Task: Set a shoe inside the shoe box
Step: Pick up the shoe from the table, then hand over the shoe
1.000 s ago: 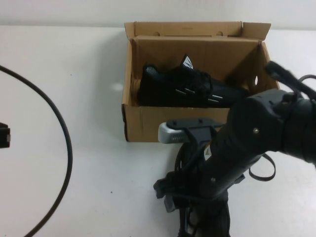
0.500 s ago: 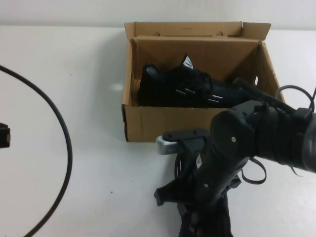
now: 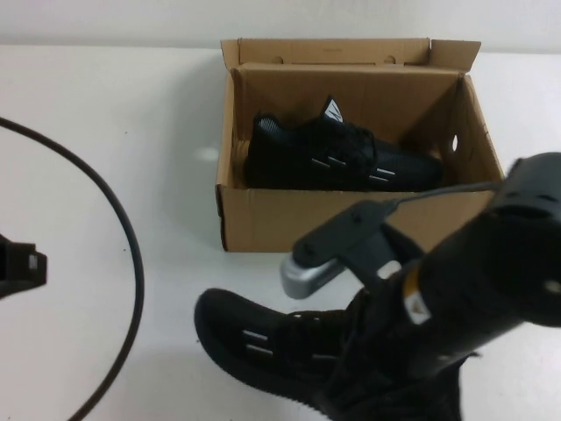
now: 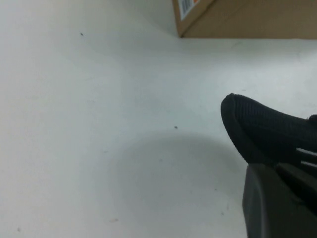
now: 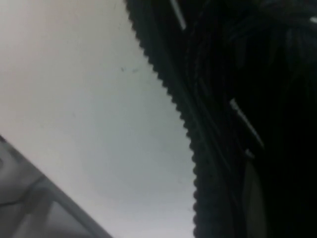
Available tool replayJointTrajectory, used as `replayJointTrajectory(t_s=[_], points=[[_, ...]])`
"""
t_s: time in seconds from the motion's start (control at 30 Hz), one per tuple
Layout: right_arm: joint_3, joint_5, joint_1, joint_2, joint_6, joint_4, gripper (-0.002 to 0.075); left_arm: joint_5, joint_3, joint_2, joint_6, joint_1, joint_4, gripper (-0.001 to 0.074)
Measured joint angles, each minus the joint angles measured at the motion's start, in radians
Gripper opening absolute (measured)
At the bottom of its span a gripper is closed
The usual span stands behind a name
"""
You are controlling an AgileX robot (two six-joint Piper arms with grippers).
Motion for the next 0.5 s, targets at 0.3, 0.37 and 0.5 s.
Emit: replayJointTrajectory(t_s=[0.3, 0.37, 0.5], points=[[0.000, 0.039, 0.008, -0.139, -0.138, -0.303, -0.0006, 0.059, 0.000, 0.050, 0.164, 0.000, -0.321, 0.0000], [0.004, 0.027, 0.008, -0.153, -0.169, -0.376, -0.0006, 0.059, 0.000, 0.079, 0.201, 0.000, -0.377, -0.0001], [0.004, -0.020, 0.008, -0.177, -0.223, -0.456, -0.0006, 0.069, 0.000, 0.157, 0.279, 0.000, -0.472, -0.0001]])
